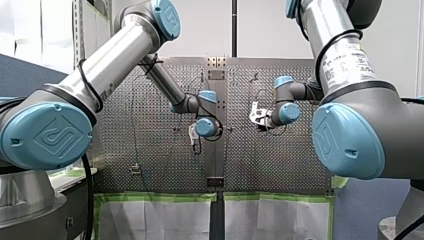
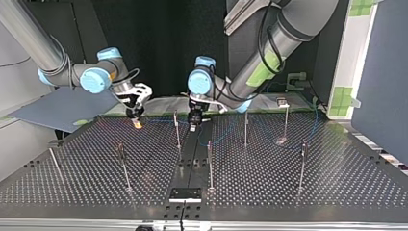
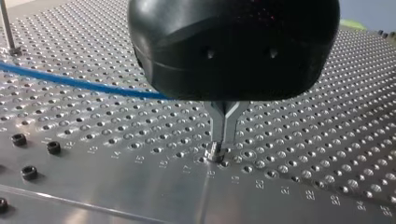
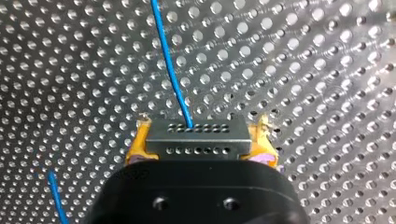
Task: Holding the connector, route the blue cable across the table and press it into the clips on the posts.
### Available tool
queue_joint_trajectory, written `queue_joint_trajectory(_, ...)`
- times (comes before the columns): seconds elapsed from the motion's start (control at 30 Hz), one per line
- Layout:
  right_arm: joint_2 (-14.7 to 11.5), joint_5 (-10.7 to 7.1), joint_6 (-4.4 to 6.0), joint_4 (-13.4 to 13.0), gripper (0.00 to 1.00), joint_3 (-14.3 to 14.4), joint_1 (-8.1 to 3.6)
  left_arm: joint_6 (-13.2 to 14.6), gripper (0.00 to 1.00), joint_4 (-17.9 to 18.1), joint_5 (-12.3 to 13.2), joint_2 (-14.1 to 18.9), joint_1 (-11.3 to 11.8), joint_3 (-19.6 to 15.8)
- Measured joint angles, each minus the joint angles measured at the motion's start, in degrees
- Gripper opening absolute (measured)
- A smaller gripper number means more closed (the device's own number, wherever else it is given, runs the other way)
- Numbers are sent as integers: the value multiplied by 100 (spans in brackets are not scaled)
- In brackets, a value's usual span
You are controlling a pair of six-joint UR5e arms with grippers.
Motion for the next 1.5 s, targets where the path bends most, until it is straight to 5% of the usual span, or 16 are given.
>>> queue_joint_trajectory(0.1, 2, -28, 0, -1, 0, -11, -37, 19, 0, -20, 4, 3, 16, 6)
queue_joint_trajectory(0.17, 4, -51, -3, -1, 0, -12, -55, 52, 52, -67, 7, 3, 20, 12)
queue_joint_trajectory(0.2, 4, -58, -4, 0, 0, -13, -60, 65, 52, -96, 9, 4, 18, 13)
queue_joint_trajectory(0.27, 2, -68, -8, -1, 0, -13, -65, 87, 93, -169, 10, 6, 10, 15)
queue_joint_trajectory(0.33, 1, -72, -12, -1, 0, -14, -67, 115, 100, -258, 7, 7, 2, 23)
queue_joint_trajectory(0.8, 0, -121, -2, 13, 0, -16, -99, 515, 100, -946, -356, 335, -218, 135)
queue_joint_trajectory(1.5, -320, -137, -62, 369, 0, -35, -331, 699, 100, -1961, -1279, 492, -1212, 56)
